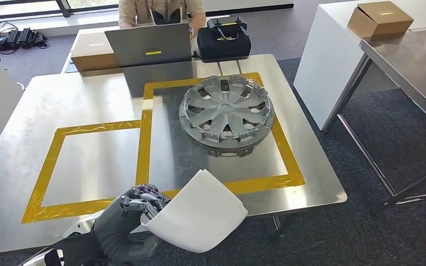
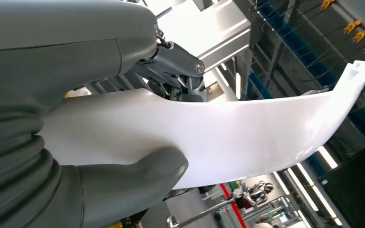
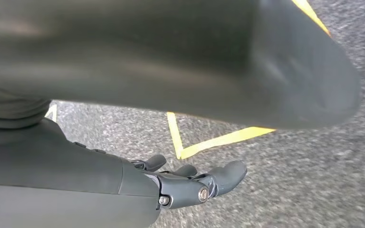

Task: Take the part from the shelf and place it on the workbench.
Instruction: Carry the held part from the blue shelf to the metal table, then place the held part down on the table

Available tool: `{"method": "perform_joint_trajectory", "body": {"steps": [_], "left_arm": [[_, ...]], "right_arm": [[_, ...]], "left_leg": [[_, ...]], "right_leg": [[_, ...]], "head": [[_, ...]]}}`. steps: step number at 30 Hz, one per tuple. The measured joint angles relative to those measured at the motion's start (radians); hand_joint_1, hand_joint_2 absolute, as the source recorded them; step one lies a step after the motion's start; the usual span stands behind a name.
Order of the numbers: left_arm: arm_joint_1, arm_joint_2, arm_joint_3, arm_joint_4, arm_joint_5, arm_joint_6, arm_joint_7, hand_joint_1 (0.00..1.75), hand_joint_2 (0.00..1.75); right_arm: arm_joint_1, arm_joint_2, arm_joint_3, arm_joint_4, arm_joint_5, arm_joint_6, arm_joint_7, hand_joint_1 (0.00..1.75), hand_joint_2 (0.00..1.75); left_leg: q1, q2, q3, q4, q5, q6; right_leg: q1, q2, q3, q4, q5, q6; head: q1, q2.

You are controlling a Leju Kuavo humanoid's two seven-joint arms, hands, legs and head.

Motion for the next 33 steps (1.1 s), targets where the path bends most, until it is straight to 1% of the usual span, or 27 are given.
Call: {"method": "perform_joint_trajectory", "body": {"steps": [1, 2, 4, 6, 9, 12, 14, 16, 18, 22, 27, 30, 33], "left_arm": [[0.007, -0.002, 0.004, -0.004, -0.002, 0.007, -0.002, 1.75, 1.75], [0.016, -0.004, 0.008, -0.009, -0.008, 0.014, -0.006, 1.75, 1.75], [0.031, -0.01, 0.02, -0.02, -0.027, 0.029, -0.013, 1.75, 1.75], [0.038, -0.016, 0.031, -0.027, -0.046, 0.038, -0.015, 1.75, 1.75], [0.044, -0.025, 0.043, -0.035, -0.063, 0.049, -0.012, 1.75, 1.75], [0.05, -0.032, 0.06, -0.039, -0.11, 0.087, -0.004, 1.75, 1.75], [0.061, -0.034, 0.081, -0.045, -0.195, 0.151, -0.01, 1.75, 1.75], [0.075, -0.034, 0.106, -0.051, -0.283, 0.215, -0.021, 1.75, 1.75], [0.083, -0.034, 0.125, -0.055, -0.32, 0.242, -0.025, 1.75, 1.75], [0.09, -0.034, 0.145, -0.062, -0.357, 0.267, -0.019, 1.75, 1.75], [0.085, -0.032, 0.181, -0.069, -0.572, 0.403, 0.026, 1.75, 1.75], [0.062, -0.011, 0.219, -0.051, -0.668, 0.475, 0.048, 1.75, 1.75], [0.011, 0.03, 0.259, 0.015, -0.738, 0.532, 0.071, 1.75, 1.75]], "right_arm": [[-0.001, 0.0, 0.001, 0.0, 0.002, 0.001, 0.0, 0.0, 0.0], [-0.002, -0.001, 0.002, 0.0, 0.003, 0.001, -0.001, 0.0, 0.0], [-0.002, -0.002, 0.005, 0.0, 0.004, 0.002, -0.003, 0.0, 0.0], [-0.003, -0.002, 0.007, 0.0, 0.002, 0.003, -0.006, 0.0, 0.0], [-0.005, -0.002, 0.008, 0.0, -0.002, 0.002, -0.01, 0.0, 0.0], [-0.005, -0.002, 0.009, 0.0, -0.006, 0.002, -0.012, 0.0, 0.0], [-0.004, -0.002, 0.009, 0.0, -0.01, 0.002, -0.014, 0.0, 0.0], [-0.002, -0.002, 0.009, 0.0, -0.013, 0.002, -0.015, 0.0, 0.0], [-0.001, 0.0, 0.009, 0.0, -0.014, 0.001, -0.015, 0.0, 0.0], [0.0, 0.002, 0.009, 0.0, -0.014, 0.001, -0.015, 0.0, 0.0], [0.001, 0.011, 0.009, 0.0, -0.017, 0.001, -0.015, 0.0, 0.0], [0.001, 0.021, 0.009, 0.0, -0.023, 0.001, -0.015, 0.0, 0.0], [0.0, 0.03, 0.009, 0.0, -0.025, 0.001, -0.015, 0.0, 0.0]], "left_leg": [[-0.002, 0.001, 0.006, -0.023, 0.008, 0.006], [-0.003, 0.002, 0.008, -0.025, 0.003, 0.008], [-0.002, 0.001, 0.012, -0.029, 0.019, 0.012], [-0.002, -0.001, 0.014, -0.03, 0.017, 0.016], [-0.003, -0.001, 0.016, -0.03, 0.011, 0.026], [-0.003, -0.001, 0.016, -0.03, 0.009, 0.03], [-0.003, 0.0, 0.017, -0.03, 0.008, 0.031], [-0.003, 0.0, 0.017, -0.03, 0.008, 0.031], [-0.003, 0.0, 0.017, -0.03, 0.009, 0.031], [-0.003, 0.0, 0.019, -0.03, 0.009, 0.031], [-0.002, 0.0, 0.022, -0.033, 0.01, 0.03], [-0.001, 0.0, 0.023, -0.035, 0.011, 0.028], [-0.001, 0.0, 0.025, -0.037, 0.012, 0.026]], "right_leg": [[0.001, 0.0, 0.003, 0.0, -0.006, 0.006], [0.003, 0.0, 0.004, 0.001, -0.011, 0.01], [0.006, -0.001, 0.008, 0.0, -0.015, 0.005], [0.007, -0.001, 0.015, -0.007, -0.015, -0.003], [0.007, -0.003, 0.024, -0.022, -0.016, 0.005], [0.006, -0.003, 0.028, -0.03, -0.015, 0.017], [0.006, -0.003, 0.029, -0.033, -0.014, 0.023], [0.006, -0.003, 0.029, -0.033, -0.014, 0.027], [0.006, -0.003, 0.029, -0.034, -0.014, 0.03], [0.006, -0.003, 0.03, -0.033, -0.013, 0.032], [0.007, -0.003, 0.032, -0.033, -0.014, 0.032], [0.007, -0.003, 0.032, -0.033, -0.014, 0.031], [0.007, -0.003, 0.033, -0.033, -0.014, 0.031]], "head": [[-0.001, 0.0], [-0.002, 0.0], [-0.002, 0.0], [0.0, 0.0], [0.002, 0.0], [0.002, 0.0], [0.003, 0.0], [0.003, 0.0], [0.003, 0.0], [0.003, 0.0], [0.003, 0.0], [0.003, 0.0], [0.003, 0.0]]}}
